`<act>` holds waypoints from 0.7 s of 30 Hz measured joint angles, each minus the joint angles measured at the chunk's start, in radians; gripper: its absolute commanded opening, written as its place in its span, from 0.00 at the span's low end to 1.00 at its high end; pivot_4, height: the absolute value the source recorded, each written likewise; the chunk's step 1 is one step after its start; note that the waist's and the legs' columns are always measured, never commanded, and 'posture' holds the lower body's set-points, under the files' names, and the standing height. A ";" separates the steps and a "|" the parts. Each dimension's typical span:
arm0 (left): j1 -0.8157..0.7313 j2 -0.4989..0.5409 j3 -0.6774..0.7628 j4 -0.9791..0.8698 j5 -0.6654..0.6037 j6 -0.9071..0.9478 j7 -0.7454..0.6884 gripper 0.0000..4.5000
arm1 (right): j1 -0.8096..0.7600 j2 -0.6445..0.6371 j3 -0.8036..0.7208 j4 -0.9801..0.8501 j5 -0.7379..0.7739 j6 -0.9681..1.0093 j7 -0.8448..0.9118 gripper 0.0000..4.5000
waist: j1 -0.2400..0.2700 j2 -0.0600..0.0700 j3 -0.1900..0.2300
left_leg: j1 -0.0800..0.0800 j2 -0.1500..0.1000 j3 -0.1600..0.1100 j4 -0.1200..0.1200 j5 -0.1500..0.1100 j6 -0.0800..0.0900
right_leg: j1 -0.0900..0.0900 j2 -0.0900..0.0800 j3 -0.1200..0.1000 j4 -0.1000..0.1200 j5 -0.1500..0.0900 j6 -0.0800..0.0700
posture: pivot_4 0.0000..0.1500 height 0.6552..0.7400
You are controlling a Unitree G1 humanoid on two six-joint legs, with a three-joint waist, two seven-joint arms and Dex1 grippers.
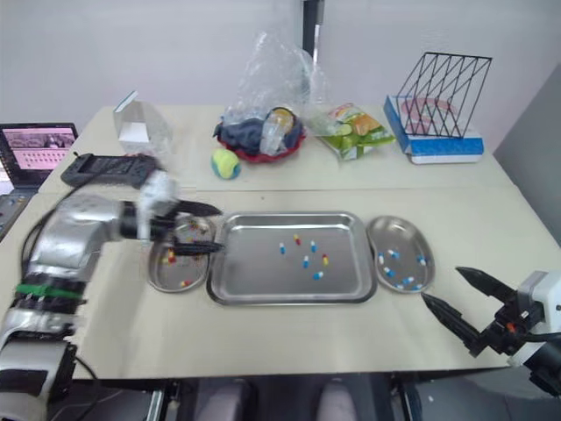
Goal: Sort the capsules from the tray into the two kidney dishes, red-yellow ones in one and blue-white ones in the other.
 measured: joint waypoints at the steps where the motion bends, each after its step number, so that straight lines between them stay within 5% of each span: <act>1: 0.019 0.018 0.036 0.034 -0.003 -0.035 0.006 0.99 | -0.009 0.000 0.001 0.029 -0.010 -0.011 0.006 1.00 | 0.000 0.000 0.000 | 0.000 0.000 0.001 0.000 0.000 0.000 | 0.001 0.000 0.000 0.000 0.000 0.000 | 1.00 0.94; 10: 0.111 0.057 0.216 0.339 -0.014 -0.171 0.150 0.99 | -0.107 0.024 0.040 0.238 -0.118 -0.168 0.007 1.00 | 0.021 0.000 0.000 | 0.000 -0.001 0.001 0.001 0.000 0.000 | 0.001 -0.001 0.000 0.000 0.000 0.000 | 1.00 0.94; 21: 0.244 0.068 0.326 0.379 -0.032 -0.207 0.276 0.99 | -0.176 0.042 0.041 0.423 -0.171 -0.296 -0.026 1.00 | 0.023 0.000 0.000 | 0.003 0.000 0.002 -0.001 0.000 0.000 | 0.001 -0.001 0.000 0.001 0.000 0.000 | 1.00 0.94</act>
